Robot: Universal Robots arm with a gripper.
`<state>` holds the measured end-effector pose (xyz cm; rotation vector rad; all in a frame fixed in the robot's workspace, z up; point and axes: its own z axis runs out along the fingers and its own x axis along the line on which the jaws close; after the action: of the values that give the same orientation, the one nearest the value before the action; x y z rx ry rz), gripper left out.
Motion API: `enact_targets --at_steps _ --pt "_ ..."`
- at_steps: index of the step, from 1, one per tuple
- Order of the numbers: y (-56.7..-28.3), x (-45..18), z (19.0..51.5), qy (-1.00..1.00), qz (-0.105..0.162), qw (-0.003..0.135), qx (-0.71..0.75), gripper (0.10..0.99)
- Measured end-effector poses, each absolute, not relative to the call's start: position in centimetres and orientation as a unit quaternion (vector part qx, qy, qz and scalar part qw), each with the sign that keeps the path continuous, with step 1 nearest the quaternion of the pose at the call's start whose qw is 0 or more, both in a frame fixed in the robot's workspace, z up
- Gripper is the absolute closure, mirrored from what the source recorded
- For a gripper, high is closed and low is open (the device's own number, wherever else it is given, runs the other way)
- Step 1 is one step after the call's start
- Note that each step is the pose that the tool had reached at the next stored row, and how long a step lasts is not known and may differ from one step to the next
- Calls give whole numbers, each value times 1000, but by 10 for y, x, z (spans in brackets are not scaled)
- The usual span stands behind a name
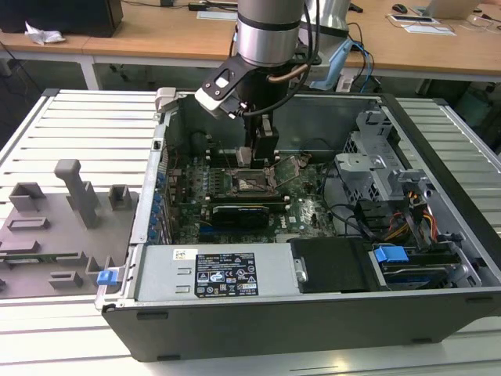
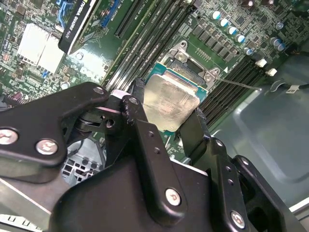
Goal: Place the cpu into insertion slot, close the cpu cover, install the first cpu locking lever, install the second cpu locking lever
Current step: 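Place the cpu into insertion slot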
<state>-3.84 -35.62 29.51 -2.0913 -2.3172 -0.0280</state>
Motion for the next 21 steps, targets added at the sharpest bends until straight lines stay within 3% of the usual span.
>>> enact_targets --at_steps 21 --pt "-349 -38 287 -741 -8 14 -671 545"
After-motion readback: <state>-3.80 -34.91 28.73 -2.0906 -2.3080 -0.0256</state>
